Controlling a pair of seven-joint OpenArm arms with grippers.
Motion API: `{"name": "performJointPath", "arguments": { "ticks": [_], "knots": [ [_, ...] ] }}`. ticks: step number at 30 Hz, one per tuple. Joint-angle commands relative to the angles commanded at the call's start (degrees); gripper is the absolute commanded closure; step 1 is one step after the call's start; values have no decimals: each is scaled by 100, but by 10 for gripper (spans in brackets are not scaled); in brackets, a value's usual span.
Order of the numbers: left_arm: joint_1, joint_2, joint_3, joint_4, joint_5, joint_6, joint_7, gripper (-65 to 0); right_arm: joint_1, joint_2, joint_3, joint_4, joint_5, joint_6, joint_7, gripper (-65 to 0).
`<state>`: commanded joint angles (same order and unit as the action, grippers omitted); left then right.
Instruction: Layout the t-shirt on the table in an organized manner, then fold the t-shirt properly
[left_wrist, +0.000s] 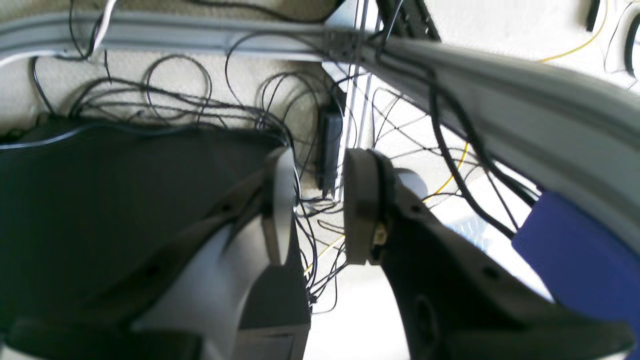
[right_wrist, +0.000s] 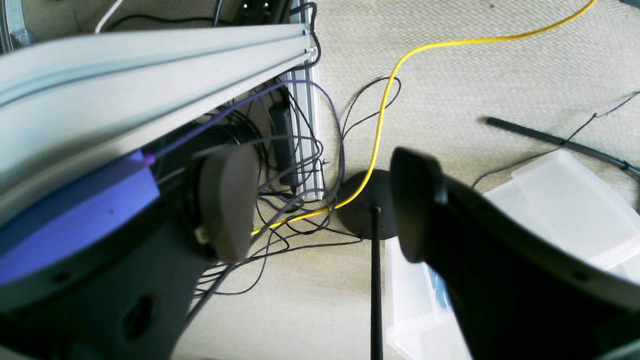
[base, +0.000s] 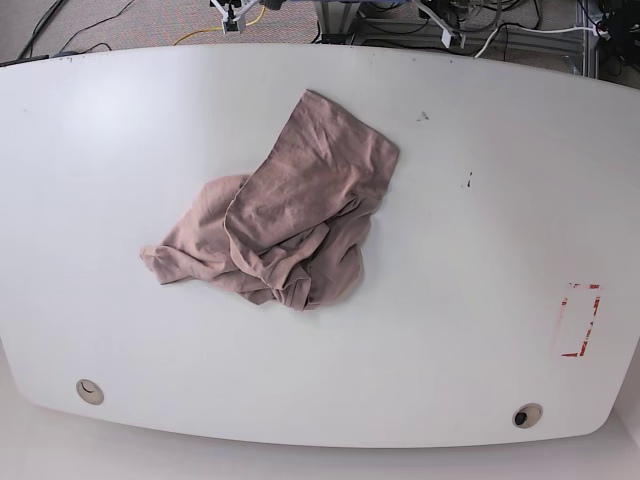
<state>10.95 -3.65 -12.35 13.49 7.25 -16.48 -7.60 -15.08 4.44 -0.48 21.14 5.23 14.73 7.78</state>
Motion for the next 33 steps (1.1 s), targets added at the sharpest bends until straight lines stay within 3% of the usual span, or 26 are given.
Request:
{"name": "performJointPath", "arguments": {
  "ticks": [6,9,13,19,33],
  "knots": [
    [26,0,-26,9,-18,0,-44,-162,-88,0,9,18,0,0,281,-396],
    [114,0,-26,9,-18,0,-431,-162,-255,0,18,141,0,0,721,-398],
    [264,-9,-26,9,-18,0,-897,-162,-448,9,18,396,0,0,791,-400],
    [396,-18,-26,79,-18,0,-941,-164,-835,35,18,985,26,-9,800,-401],
    [1591,-9,-26,2048,-18,0,-941,-164,-1688,88,35,2268,9,-18,800,-401]
  ]
}}
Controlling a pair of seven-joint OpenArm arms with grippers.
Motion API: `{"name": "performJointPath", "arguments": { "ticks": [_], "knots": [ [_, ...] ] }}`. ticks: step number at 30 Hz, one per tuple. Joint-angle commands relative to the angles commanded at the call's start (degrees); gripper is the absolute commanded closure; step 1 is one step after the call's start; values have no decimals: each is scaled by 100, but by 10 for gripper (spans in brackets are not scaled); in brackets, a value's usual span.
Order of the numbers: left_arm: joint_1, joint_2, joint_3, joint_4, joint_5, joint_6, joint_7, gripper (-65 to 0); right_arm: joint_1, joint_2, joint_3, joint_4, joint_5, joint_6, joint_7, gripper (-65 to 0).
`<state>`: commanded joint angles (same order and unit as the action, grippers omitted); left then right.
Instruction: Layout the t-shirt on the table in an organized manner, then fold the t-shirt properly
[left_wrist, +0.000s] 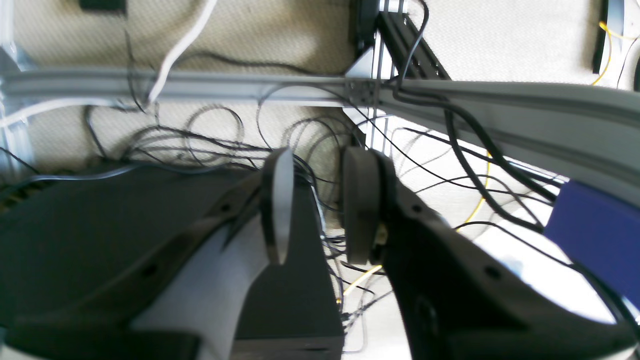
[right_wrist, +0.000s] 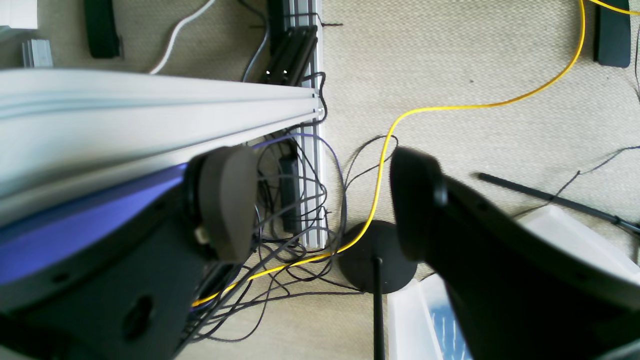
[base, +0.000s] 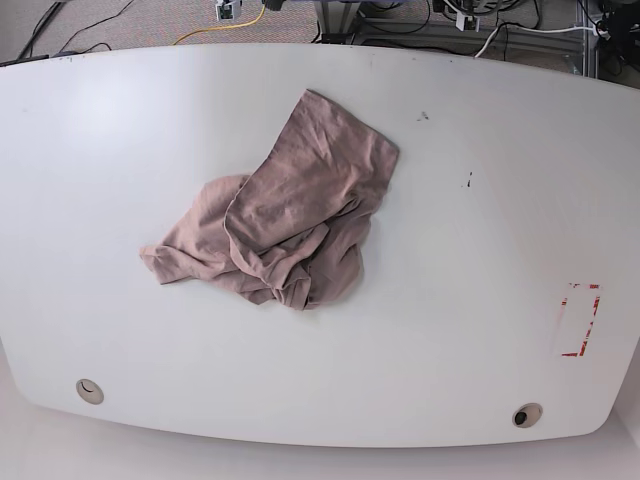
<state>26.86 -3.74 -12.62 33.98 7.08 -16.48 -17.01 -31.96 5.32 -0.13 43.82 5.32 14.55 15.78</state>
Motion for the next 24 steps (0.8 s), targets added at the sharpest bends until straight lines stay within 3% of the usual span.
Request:
{"name": "performJointPath", "arguments": {
  "ticks": [3,6,10,24],
  "knots": [
    [246,0,0,343,0,0,0,-164,-211,53,0,325,18,-44,-9,-401],
    [501,0,-9,738,0,0,0,-164,-448,53,0,668,-9,-290,-9,-401],
    [844,0,-62,1222,-9,0,0,-164,-791,167,0,1143,-9,-484,-9,-403],
    [2198,18,-290,3297,-9,-18,0,-165,-2136,237,264,3165,0,-510,-308,-403]
  ]
}}
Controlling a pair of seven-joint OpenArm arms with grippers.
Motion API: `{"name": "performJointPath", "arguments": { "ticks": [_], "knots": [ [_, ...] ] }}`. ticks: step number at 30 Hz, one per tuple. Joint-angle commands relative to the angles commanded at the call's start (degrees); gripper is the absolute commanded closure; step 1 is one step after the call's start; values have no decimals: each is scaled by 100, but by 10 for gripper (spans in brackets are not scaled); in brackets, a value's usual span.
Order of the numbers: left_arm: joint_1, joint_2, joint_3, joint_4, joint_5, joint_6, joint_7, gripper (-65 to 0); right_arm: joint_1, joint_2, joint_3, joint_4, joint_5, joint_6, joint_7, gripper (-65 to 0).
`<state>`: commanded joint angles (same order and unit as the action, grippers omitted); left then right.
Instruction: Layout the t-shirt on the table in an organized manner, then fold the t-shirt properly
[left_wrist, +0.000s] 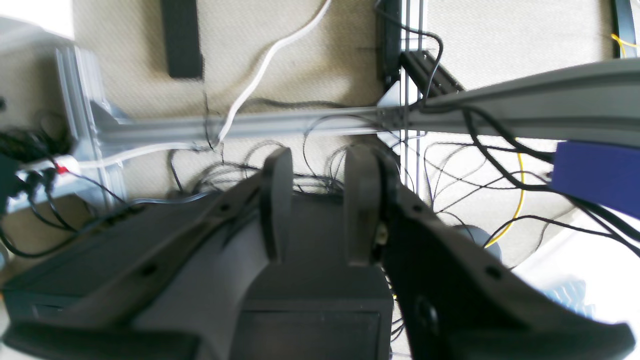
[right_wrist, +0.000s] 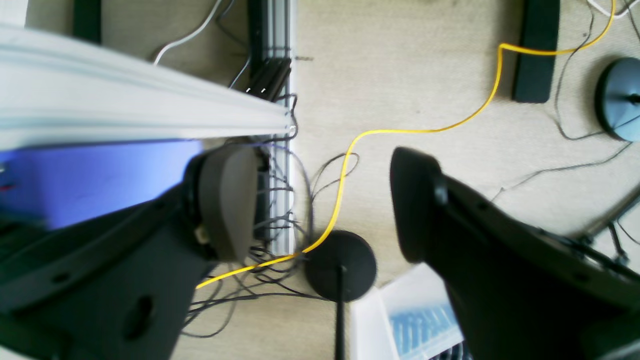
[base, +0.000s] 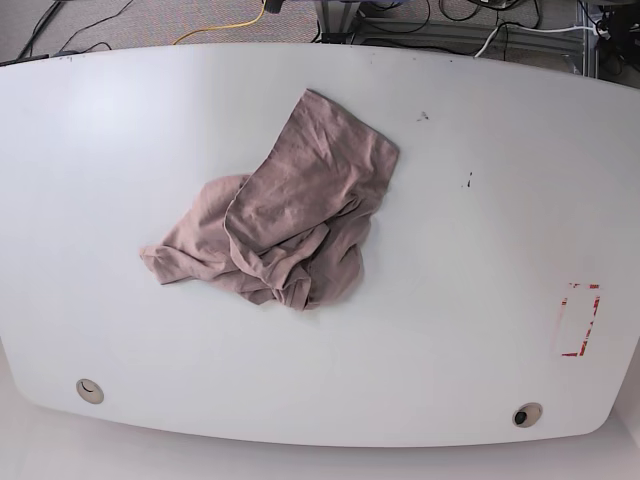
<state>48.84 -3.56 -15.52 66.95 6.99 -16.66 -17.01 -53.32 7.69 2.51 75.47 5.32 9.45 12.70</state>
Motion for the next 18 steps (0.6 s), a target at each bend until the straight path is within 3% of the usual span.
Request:
{"name": "performJointPath", "arguments": {
  "ticks": [9,13,18],
  "knots": [
    [765,18,0,1099,-97,-9,0,-165,-782,-9,176,1169,26,18,0,-403],
    [1134,-26,-9,1574,-659,-9,0,-165,-1134,9,185,1653,26,18,0,-403],
    [1582,-316,-9,2259,-1354,-9,0,-165,-1486,9,185,2224,26,18,0,-403]
  ]
}}
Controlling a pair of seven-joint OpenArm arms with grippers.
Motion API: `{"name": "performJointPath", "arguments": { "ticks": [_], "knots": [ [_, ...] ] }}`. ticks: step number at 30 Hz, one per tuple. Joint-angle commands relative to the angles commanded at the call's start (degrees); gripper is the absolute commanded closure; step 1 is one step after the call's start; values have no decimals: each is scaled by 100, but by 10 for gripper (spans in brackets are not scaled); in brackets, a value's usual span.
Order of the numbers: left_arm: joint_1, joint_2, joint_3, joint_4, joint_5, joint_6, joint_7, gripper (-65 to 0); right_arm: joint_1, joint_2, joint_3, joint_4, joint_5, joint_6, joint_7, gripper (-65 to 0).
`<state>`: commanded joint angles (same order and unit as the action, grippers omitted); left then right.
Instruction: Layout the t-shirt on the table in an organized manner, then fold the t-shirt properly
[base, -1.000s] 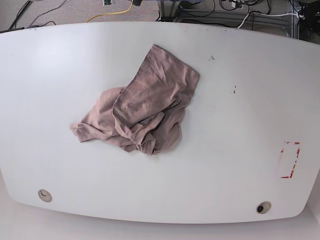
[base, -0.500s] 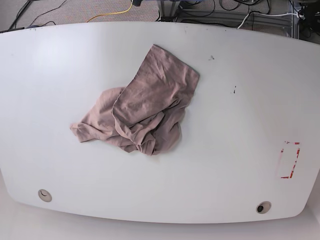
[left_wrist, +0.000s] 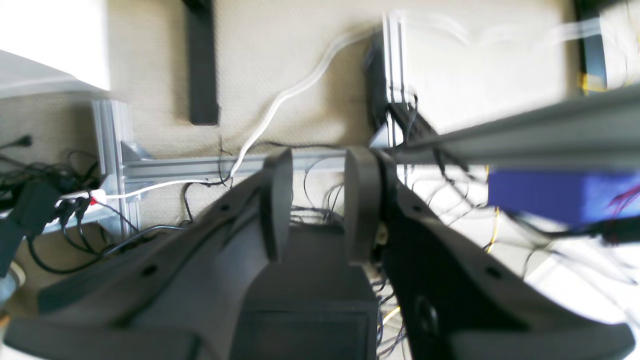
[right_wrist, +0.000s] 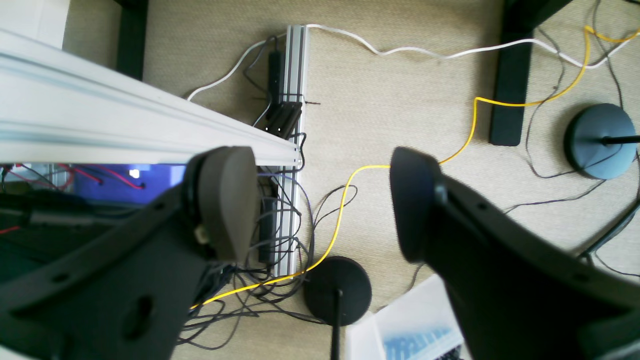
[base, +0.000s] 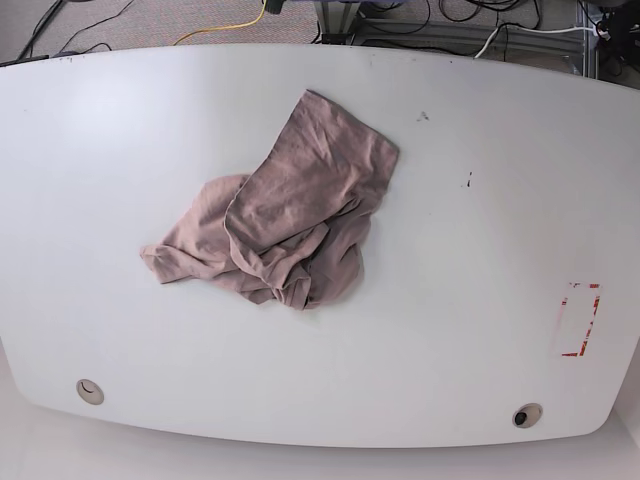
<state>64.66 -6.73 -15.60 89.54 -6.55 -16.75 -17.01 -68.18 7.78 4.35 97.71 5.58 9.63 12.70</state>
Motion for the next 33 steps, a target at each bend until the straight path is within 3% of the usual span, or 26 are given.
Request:
{"name": "performJointPath", "arguments": {
  "ticks": [5,15,22,33],
  "knots": [
    [360,-105,-88,492,-316,0,0,-165,-316,-18,0,510,9,-9,0,-401],
    [598,-44,-422,1433,-334,0,0,-164,-554,-44,9,1275,9,-18,0,-398],
    [229,211,-615,1846,-325,0,9,-164,-105,-53,-18,1380,9,-18,0,-398],
    [-765,211,-580,1811,-290,0,26,-164,914,-360,-18,1380,9,-18,0,-401]
  ]
}}
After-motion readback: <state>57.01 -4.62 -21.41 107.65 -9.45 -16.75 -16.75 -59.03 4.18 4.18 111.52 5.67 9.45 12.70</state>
